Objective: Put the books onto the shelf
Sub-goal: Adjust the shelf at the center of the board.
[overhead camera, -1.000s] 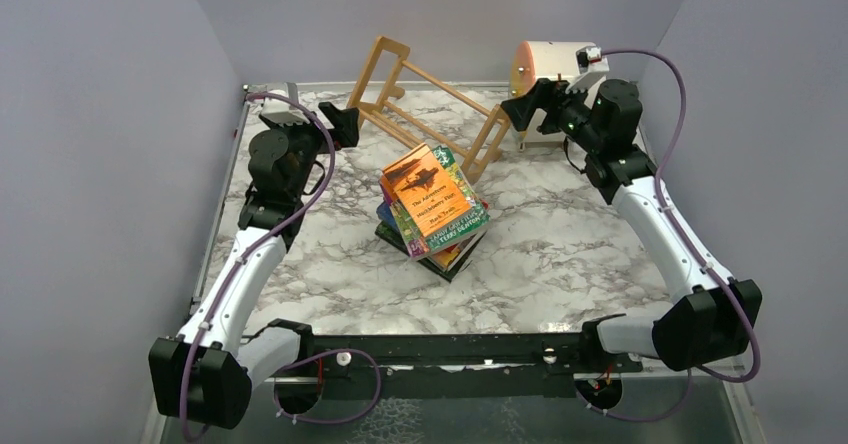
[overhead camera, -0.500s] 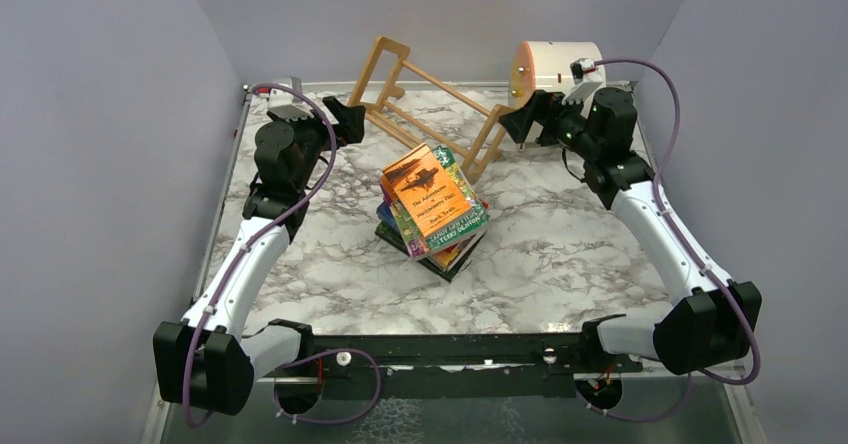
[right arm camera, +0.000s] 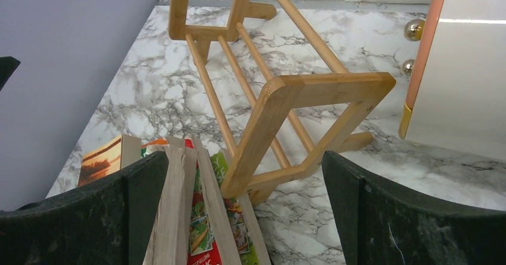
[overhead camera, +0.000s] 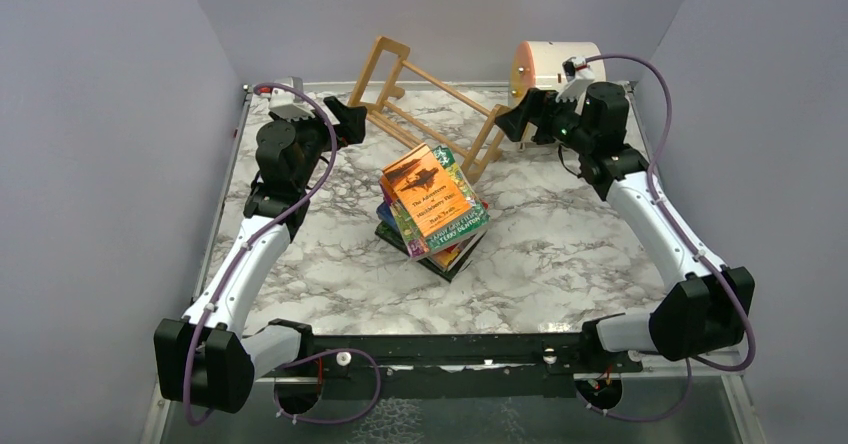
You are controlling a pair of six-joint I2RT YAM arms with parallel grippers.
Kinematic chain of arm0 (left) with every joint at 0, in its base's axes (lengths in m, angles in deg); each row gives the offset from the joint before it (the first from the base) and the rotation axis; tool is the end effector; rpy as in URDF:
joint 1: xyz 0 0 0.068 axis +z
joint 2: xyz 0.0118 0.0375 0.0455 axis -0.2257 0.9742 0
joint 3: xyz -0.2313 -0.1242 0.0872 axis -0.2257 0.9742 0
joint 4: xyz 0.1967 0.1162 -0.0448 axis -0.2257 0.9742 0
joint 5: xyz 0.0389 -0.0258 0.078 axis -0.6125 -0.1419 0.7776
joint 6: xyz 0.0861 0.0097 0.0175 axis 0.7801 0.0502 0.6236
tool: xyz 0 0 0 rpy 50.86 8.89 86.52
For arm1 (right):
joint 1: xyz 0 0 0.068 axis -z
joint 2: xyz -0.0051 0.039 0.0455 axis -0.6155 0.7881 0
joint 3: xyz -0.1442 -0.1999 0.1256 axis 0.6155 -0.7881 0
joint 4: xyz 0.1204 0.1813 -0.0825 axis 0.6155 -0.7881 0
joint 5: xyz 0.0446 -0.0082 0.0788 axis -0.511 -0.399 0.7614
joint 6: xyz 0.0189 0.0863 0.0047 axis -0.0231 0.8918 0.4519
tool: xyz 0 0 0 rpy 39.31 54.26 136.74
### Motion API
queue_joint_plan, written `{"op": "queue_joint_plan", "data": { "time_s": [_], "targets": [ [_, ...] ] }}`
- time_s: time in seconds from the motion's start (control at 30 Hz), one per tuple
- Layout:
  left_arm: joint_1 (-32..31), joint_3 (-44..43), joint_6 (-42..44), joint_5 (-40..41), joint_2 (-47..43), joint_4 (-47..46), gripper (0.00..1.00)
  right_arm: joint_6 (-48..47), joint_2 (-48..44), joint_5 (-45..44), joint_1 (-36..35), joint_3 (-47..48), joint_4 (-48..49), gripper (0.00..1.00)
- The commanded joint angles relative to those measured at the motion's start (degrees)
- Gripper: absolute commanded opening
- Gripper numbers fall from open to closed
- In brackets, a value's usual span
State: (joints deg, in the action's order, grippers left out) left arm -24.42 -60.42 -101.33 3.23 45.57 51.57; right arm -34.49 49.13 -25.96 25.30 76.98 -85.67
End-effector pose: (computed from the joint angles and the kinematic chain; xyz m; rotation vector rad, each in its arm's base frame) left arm 0.2726 -0.0606 0.3739 -0.1768 1.5534 -0.6075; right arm 0.3087 0.0968 0.3539 -0.0991 1.9191 0.7297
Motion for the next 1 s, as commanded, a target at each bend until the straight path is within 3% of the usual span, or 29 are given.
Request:
{"op": "queue_joint_plan", "data": {
  "time_s": [0.0, 0.97],
  "targets": [
    [-0.05, -1.72, 0.29, -1.16, -0.56, 0.13, 0.99, 0.29, 1.17, 1.65, -0.32, 2.75, -2.03, 1.00],
    [-0.05, -1.41, 0.97, 0.60, -2.11, 1.55, 0.99, 0.38, 3.07, 1.85, -0.94, 3.45, -2.27, 1.00]
  ]
}}
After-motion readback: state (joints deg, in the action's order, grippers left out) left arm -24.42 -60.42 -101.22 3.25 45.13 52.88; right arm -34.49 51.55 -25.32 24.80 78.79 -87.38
